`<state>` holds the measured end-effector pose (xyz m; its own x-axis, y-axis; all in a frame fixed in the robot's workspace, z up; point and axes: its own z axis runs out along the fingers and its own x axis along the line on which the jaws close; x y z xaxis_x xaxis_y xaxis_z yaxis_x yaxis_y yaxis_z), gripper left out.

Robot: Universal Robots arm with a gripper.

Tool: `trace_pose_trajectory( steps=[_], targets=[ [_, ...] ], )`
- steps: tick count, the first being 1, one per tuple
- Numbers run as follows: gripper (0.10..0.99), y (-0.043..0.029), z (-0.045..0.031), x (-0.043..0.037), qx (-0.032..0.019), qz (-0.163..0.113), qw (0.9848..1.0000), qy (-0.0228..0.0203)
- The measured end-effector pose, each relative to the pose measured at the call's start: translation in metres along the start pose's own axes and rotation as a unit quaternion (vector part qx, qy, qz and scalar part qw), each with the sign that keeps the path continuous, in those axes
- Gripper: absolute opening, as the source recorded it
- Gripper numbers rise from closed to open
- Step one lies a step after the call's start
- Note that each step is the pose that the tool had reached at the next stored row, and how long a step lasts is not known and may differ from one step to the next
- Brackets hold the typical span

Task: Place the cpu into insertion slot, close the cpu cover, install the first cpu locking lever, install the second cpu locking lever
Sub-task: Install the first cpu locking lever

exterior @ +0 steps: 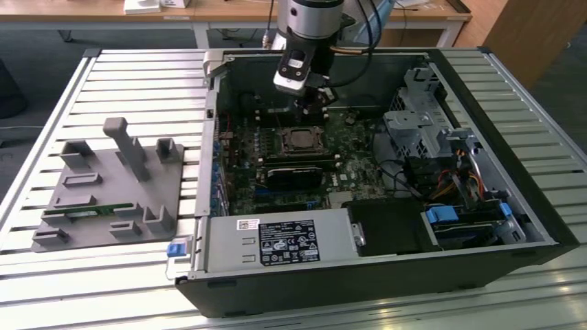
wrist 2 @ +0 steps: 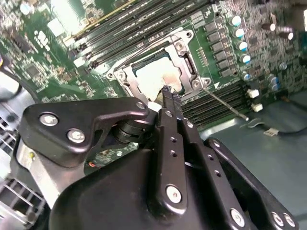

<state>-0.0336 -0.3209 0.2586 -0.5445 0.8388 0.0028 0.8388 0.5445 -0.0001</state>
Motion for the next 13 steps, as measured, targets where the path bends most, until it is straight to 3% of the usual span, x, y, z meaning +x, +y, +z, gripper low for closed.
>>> trace_pose_trajectory(
  steps=[3, 7, 13],
  targets=[
    [0.118, 0.0000, 0.0001, 0.0000, 0.0001, -0.028, 0.9996, 0.0000],
    [0.118, 0.0000, 0.0003, 0.0000, 0.0002, -0.064, 0.9980, 0.0000],
    [0.118, 0.0000, 0.0007, 0.0000, 0.0000, -0.118, 0.9930, -0.0003]
  ],
)
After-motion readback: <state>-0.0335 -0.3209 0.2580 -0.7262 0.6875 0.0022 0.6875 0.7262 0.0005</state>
